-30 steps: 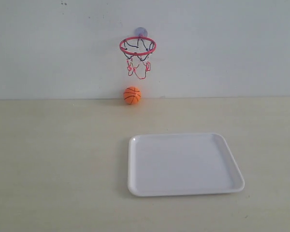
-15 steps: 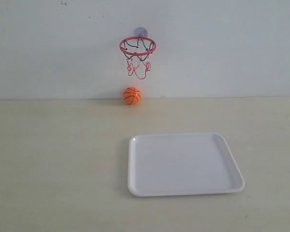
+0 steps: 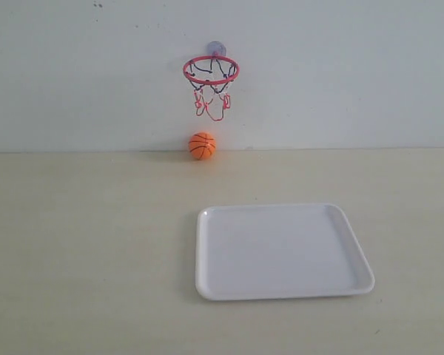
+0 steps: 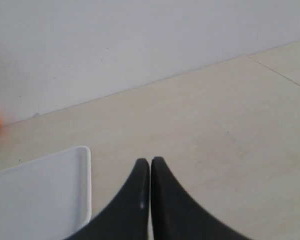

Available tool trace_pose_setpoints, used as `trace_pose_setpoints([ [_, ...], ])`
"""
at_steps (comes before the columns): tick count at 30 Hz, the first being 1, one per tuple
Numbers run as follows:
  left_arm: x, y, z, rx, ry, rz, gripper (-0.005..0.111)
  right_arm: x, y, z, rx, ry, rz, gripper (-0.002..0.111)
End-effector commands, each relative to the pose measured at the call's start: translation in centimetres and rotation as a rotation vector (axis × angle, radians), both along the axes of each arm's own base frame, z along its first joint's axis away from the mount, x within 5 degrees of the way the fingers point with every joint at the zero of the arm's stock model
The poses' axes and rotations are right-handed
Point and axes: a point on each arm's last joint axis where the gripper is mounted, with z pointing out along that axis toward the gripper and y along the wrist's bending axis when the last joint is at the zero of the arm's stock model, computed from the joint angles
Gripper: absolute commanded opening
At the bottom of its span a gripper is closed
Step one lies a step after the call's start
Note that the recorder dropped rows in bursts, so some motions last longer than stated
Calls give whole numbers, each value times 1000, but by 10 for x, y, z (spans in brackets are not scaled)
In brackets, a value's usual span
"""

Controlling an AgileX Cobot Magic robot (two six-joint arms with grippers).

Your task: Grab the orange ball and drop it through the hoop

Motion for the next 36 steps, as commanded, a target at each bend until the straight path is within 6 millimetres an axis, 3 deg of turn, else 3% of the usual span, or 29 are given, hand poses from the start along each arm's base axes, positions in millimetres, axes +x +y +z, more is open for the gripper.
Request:
trace_pose_setpoints([
  [1,0,0,-1,-3,1,-3,4,0,1,-2,-7,23,17,0],
  [4,0,0,-1,-3,1,-3,4,-1,2,-4,40,37,20,0],
  [17,0,0,-1,-3,1,-3,4,-1,3,-5,-61,55,46,0],
  [27,0,0,-1,-3,1,-3,4,-21,7,-16,-75,142,90,0],
  [36,0,0,-1,-3,-1,-2,4,-28,12,-12,-91,65,168,0],
])
